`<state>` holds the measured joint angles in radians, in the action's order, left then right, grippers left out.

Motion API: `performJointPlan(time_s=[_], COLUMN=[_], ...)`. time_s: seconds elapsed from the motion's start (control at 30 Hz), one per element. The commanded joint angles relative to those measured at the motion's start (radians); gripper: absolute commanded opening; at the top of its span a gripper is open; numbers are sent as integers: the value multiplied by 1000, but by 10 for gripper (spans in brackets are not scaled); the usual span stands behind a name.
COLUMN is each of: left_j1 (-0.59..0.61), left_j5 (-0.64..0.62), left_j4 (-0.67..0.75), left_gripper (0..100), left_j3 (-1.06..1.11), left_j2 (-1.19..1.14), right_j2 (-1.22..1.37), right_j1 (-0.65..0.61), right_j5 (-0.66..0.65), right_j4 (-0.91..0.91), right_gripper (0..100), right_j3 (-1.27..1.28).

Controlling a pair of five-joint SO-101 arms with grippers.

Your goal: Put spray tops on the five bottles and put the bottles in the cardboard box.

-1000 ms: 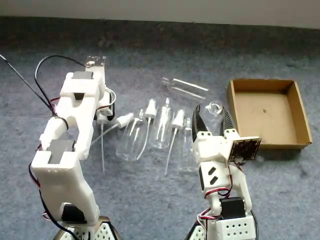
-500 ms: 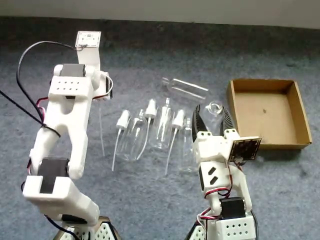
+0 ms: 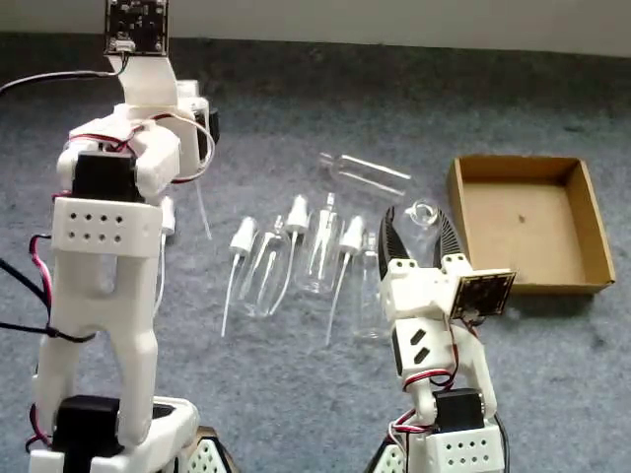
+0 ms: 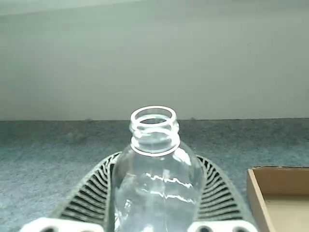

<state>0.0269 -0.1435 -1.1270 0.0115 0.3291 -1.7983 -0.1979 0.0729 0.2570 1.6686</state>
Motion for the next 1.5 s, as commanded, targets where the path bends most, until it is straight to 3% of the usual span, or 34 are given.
performJointPlan(time_s=[0.0,0.13,0.33,0.5,0.83,1.1,1.33,1.47], left_j1=[-110,-205,-318,-406,-503,-504,-507,-576], left_j5=[-5,-5,-5,-5,3,2,-6,-8], left_j4=[21,23,28,44,522,802,839,813], left_gripper=[63,63,63,63,28,27,27,27], left_j3=[-36,-36,-35,-28,429,671,638,616], left_j2=[124,203,338,414,616,785,792,792], right_j2=[-12,-12,-12,-10,-10,-8,-2,-2], right_j1=[-73,-147,-176,-219,-260,-260,-260,-260], right_j5=[3,-9,-212,-221,-221,-221,-221,-221], right_j4=[-25,-24,-19,44,68,70,70,70], right_gripper=[65,65,65,65,65,65,65,65], right_j3=[90,91,130,131,131,131,131,131])
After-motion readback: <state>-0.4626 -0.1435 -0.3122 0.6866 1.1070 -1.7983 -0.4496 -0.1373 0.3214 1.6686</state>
